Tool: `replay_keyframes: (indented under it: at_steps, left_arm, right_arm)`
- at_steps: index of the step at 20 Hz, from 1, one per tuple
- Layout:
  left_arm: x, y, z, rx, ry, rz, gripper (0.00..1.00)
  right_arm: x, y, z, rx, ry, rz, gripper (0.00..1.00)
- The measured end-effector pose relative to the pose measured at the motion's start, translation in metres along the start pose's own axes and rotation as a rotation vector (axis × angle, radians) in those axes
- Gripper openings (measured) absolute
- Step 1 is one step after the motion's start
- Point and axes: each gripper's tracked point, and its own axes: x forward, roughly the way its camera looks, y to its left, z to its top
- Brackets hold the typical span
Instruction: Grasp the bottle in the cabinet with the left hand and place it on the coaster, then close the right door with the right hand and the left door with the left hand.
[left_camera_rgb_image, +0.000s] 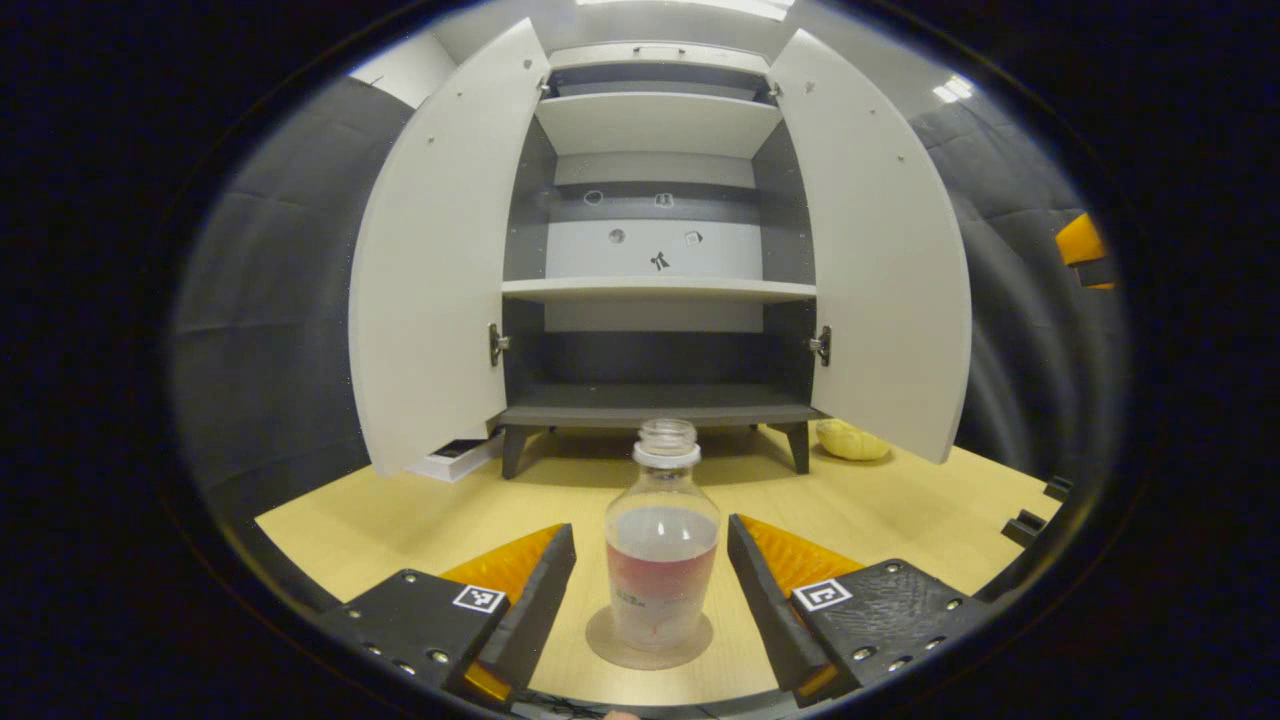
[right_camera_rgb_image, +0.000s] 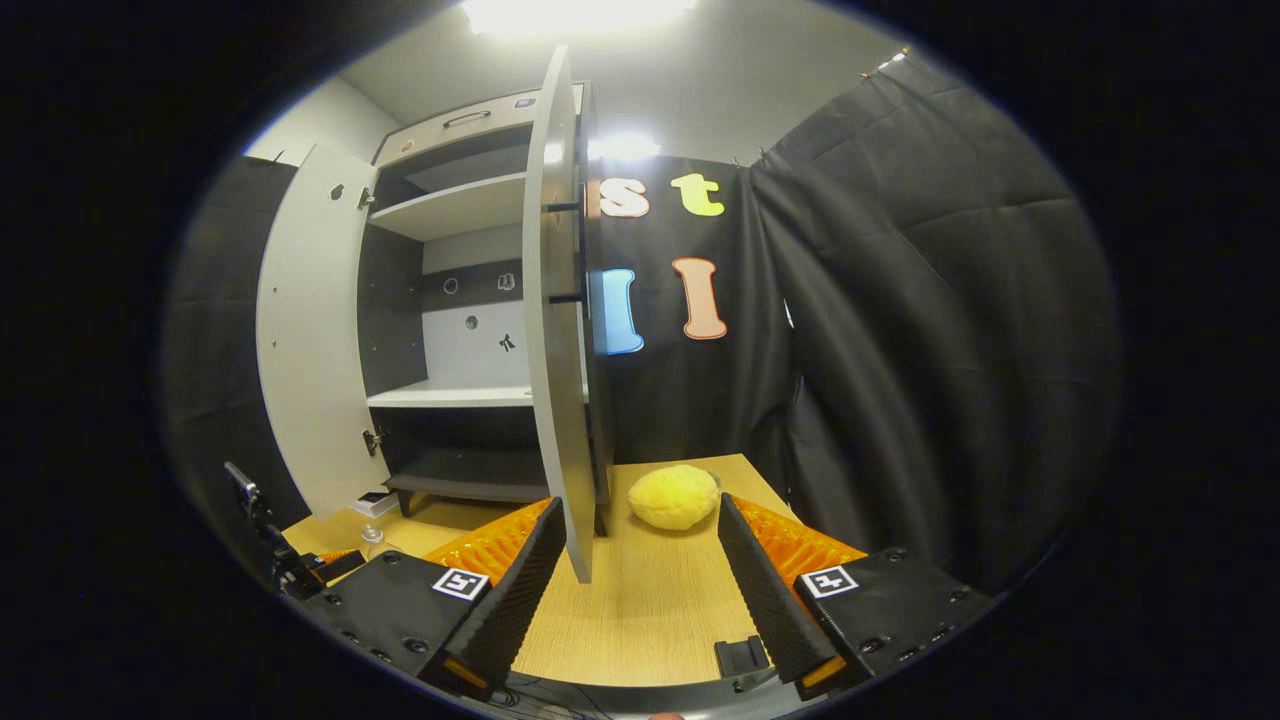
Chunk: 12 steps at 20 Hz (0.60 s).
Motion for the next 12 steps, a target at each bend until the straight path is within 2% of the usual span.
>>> replay_keyframes:
  at_steps: [6, 8, 12]
  left_arm:
    - [-0.024, 0.009, 0.077, -0.002, -0.074, 0.014, 0.88]
    - [-0.037, 0.017, 0.113, -0.01, -0.11, 0.041, 0.88]
    - [-0.06, 0.043, 0.166, 0.04, -0.134, 0.117, 0.88]
  right_arm:
    - [0.013, -0.003, 0.013, 0.064, -0.034, 0.026, 0.97]
    - [0.021, -0.005, 0.019, 0.074, -0.035, 0.031, 0.97]
    - [0.035, -0.017, 0.04, 0.105, -0.059, 0.014, 0.97]
